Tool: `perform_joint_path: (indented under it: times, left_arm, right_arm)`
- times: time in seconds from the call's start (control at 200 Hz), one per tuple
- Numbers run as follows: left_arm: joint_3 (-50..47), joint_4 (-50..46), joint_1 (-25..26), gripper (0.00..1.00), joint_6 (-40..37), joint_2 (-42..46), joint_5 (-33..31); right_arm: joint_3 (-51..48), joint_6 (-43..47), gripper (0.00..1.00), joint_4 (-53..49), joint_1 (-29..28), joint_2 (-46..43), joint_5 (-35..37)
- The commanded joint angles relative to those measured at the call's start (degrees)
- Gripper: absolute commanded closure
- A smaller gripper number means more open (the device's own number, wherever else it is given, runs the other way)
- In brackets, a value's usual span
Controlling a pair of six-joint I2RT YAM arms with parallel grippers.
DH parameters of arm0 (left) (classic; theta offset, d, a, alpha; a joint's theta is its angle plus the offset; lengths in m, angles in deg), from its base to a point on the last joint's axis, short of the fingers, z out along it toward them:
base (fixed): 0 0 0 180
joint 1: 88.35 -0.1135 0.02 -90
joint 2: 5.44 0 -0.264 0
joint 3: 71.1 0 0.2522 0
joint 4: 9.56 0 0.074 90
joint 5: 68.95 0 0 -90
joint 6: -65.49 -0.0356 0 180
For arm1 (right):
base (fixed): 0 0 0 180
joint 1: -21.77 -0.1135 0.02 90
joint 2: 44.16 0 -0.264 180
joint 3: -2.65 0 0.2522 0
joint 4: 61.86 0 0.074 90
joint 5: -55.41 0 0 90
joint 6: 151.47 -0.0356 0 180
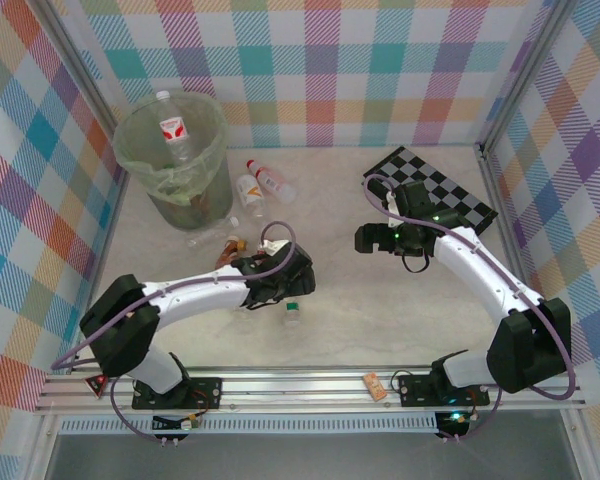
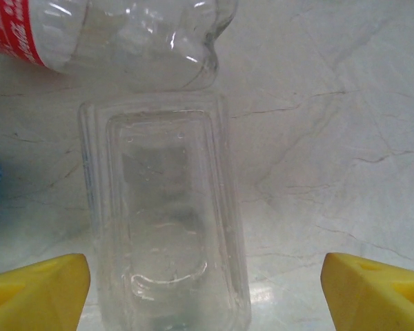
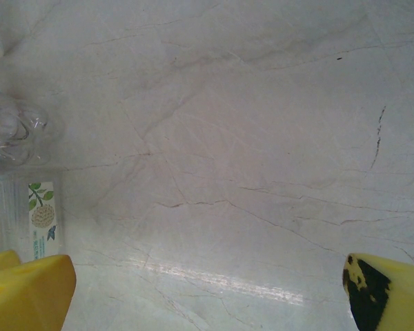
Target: Put the plastic bottles in the bin
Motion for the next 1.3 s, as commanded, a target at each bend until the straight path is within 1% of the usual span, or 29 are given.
perform_joint_path:
  times: [0.0, 0.185, 0.235, 0.33, 0.455, 0.665, 0.84, 0.9, 0.995, 1.105, 1.205, 1.295]
  left_arm:
    - [-0.3, 2.0, 0.7, 0.18, 1.7, -1.7, -0.4]
    - [-1.8, 1.9, 0.6, 0.26, 2.0, -2.5, -2.8]
    - [-1.5, 1.8, 0.6, 0.28, 1.5, -3.0, -2.7]
    - [-0.7, 1.6, 0.7, 0.37, 0.9, -3.5, -2.0]
    - [-0.1, 0.6, 0.6, 0.41, 0.4, -2.8, -1.4]
    - [2.5, -2.5, 0.7, 0.44, -1.7, 1.6, -1.2]
    - [9.4, -7.2, 0.6, 0.44, -8.1, 5.7, -0.8]
    - [12.0, -8.2, -0.2, 0.44, -10.4, 7.2, -0.5]
    - [15.6, -8.4, -3.0, 0.44, -14.3, 9.6, 1.1]
    - [20.6, -9.1, -8.7, 0.44, -19.6, 11.8, 2.4]
    - [26.2, -8.7, -16.0, 0.45, -23.8, 12.6, 4.2]
    - [30.0, -5.7, -22.2, 0.49, -26.9, 12.9, 3.0]
  right_arm:
    - [-0.4, -0.1, 0.01, -0.5, 0.4, -1.8, -1.0]
    - [-0.4, -0.2, 0.01, -0.3, 0.3, -1.5, -1.6]
    - [-0.3, -0.3, 0.01, -0.3, 0.4, -1.4, -1.9]
    - [-0.4, -0.5, 0.01, -0.3, 0.4, -1.6, -2.1]
    - [-0.5, -0.5, 0.01, -0.3, 0.4, -2.1, -1.9]
    - [-0.6, -0.2, 0.01, -0.3, 0.3, -2.4, -1.7]
    - [-0.2, -0.3, 0.01, -0.4, 0.4, -2.7, -1.6]
    - [-0.1, -0.4, 0.01, -0.4, 0.3, -2.8, -1.7]
    - [-0.5, -0.3, 0.01, -0.3, 0.4, -3.2, -2.0]
    - [-1.0, -0.8, 0.01, -0.5, 0.4, -4.2, -2.6]
    - [-1.6, -0.9, 0.01, -0.8, 0.3, -6.0, -3.1]
    - [-2.1, -1.2, 0.01, -1.1, 0.3, -7.3, -3.8]
